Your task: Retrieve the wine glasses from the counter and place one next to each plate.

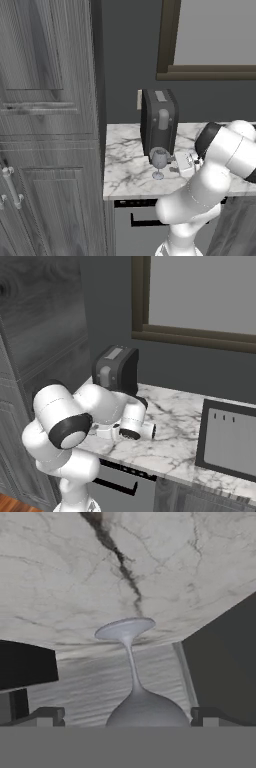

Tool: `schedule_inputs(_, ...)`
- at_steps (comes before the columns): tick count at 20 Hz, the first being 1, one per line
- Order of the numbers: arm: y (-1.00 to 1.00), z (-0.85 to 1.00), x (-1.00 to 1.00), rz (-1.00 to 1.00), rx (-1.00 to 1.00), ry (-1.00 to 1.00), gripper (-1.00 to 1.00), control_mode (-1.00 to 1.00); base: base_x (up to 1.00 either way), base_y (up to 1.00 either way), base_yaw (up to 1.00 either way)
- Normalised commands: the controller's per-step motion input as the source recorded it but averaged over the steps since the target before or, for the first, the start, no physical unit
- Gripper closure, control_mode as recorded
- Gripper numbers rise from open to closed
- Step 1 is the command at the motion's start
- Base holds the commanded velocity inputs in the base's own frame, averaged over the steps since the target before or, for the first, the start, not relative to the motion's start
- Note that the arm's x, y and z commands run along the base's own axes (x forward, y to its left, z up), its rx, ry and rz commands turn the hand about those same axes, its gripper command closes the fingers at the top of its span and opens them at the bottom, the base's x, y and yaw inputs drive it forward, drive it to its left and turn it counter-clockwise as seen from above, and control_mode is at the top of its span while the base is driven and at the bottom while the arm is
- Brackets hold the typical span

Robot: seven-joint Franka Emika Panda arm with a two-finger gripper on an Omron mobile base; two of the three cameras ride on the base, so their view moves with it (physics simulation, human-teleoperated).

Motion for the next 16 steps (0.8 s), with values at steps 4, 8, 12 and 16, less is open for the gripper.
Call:
schedule_inputs(4, 0.01, -0.14, 0.17, 0.00, 0.00, 0.02, -1.00, -1.00, 0.00, 0.00, 0.00)
schedule_inputs(8, 0.15, -0.11, 0.07, 0.00, 0.00, 0.00, -1.00, -1.00, 0.00, 0.00, 0.00)
schedule_inputs(12, 0.20, -0.09, 0.04, 0.00, 0.00, 0.00, -1.00, -1.00, 0.00, 0.00, 0.00)
schedule_inputs(16, 0.16, -0.02, 0.00, 0.00, -0.02, 0.00, -1.00, -1.00, 0.00, 0.00, 0.00)
